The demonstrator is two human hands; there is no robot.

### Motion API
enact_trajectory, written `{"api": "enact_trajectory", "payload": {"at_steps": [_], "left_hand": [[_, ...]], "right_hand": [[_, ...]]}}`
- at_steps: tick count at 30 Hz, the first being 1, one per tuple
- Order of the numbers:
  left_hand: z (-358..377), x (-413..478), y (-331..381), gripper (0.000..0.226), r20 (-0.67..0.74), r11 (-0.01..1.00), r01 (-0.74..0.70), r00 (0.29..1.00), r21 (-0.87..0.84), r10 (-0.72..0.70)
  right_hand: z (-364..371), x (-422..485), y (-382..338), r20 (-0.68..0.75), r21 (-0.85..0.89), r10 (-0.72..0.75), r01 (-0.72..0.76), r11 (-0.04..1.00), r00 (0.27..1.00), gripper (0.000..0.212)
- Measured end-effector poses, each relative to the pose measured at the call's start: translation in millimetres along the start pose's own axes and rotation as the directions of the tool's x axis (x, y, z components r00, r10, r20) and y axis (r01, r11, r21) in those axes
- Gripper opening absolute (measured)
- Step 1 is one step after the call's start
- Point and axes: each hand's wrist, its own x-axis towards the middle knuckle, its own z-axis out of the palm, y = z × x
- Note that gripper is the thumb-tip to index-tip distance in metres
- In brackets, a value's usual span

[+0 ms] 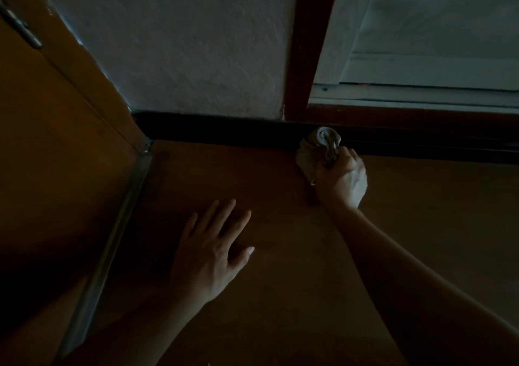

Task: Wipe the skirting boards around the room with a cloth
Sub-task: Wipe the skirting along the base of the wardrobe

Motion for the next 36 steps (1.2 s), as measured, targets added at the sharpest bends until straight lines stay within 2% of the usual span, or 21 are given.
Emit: {"api": "enact_trajectory", "payload": {"at_steps": [4, 7, 9, 16, 20, 22, 26, 28, 32, 33, 36], "left_hand": [[1, 1, 0, 0.071, 0.007, 1.000, 0.004, 1.000, 0.022, -0.004], [-2, 1, 0, 0.070, 0.024, 1.000, 0.001, 1.000, 0.028, -0.001], [-5, 1, 1, 0.070, 0.037, 1.000, 0.009, 0.999, 0.021, -0.010], [-5, 4, 0, 0.075, 0.030, 1.000, 0.010, 0.999, 0.013, -0.010], [-6, 3, 0, 0.076, 0.030, 0.999, -0.005, 1.000, 0.051, 0.004], [-6, 3, 0, 0.076, 0.030, 0.998, -0.009, 1.000, 0.061, 0.007], [-6, 4, -1, 0.074, 0.047, 0.999, -0.013, 0.999, 0.046, 0.010], [-6, 4, 0, 0.074, 0.043, 0.999, -0.008, 0.999, 0.041, 0.006], [-8, 4, 2, 0.075, 0.051, 0.998, -0.003, 0.999, 0.060, 0.000], [-8, 4, 2, 0.075, 0.053, 0.998, -0.003, 0.999, 0.065, -0.001], [-10, 5, 3, 0.075, 0.055, 0.999, 0.000, 0.998, 0.047, -0.003]], "right_hand": [[11, -2, -8, 0.054, -0.004, -0.047, 0.047, 0.999, 0.997, 0.074], [10, -3, -3, 0.015, -0.003, -0.014, 0.014, 1.000, 1.000, 0.067], [11, -5, -8, -0.002, 0.012, -0.037, 0.037, 0.999, 0.999, 0.071], [24, -11, -39, 0.076, 0.008, -0.147, 0.147, 0.989, 0.986, 0.080], [18, -4, -25, 0.102, -0.007, -0.104, 0.105, 0.994, 0.989, 0.086], [7, 1, -6, 0.066, -0.014, -0.051, 0.052, 0.999, 0.996, 0.080], [-10, 8, 30, -0.031, -0.051, -0.006, 0.004, 0.999, 0.999, 0.038], [-9, 10, 28, -0.023, -0.076, -0.017, 0.016, 0.997, 1.000, 0.036], [-11, 10, 14, 0.056, -0.037, -0.059, 0.061, 0.997, 0.997, 0.066], [-12, 10, 16, 0.045, -0.037, -0.052, 0.054, 0.998, 0.998, 0.065], [-10, 10, 22, -0.002, -0.049, -0.008, 0.008, 0.999, 1.000, 0.037]]}}
